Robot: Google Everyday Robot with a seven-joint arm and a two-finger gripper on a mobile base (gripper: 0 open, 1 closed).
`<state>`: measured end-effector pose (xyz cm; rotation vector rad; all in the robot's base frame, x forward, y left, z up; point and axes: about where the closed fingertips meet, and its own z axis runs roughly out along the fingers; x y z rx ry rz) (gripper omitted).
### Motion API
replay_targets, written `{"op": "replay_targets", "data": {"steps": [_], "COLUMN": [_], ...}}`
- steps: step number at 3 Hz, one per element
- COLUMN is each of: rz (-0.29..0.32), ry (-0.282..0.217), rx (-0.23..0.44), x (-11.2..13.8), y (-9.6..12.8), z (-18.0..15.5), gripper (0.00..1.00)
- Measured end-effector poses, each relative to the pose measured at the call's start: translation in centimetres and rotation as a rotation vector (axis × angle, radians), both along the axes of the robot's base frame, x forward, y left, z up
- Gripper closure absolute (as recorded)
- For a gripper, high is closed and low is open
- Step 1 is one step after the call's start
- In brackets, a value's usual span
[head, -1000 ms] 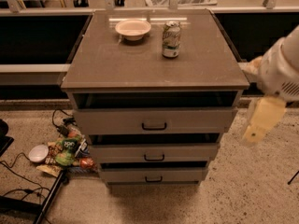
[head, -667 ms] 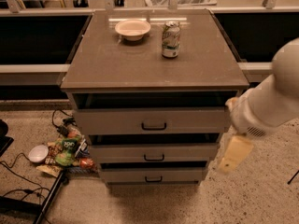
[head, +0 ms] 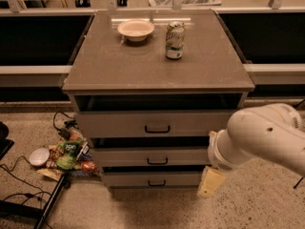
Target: Open bottom drawer
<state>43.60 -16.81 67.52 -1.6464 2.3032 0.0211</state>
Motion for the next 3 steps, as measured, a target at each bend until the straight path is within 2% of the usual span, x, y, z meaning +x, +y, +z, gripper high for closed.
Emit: {"op": "replay_targets", "data": {"steps": [1, 2, 3], "rz": [-0.007, -0.008, -0.034], "ry": [-0.022, -0.006, 0.049], "rx": [0.005, -0.014, -0.054], "x": [0.4, 0.6, 1.2], "y": [0.1, 0.3, -0.5], "z": [-0.2, -1.6, -7.6], "gripper": [0.00, 0.00, 0.00]}}
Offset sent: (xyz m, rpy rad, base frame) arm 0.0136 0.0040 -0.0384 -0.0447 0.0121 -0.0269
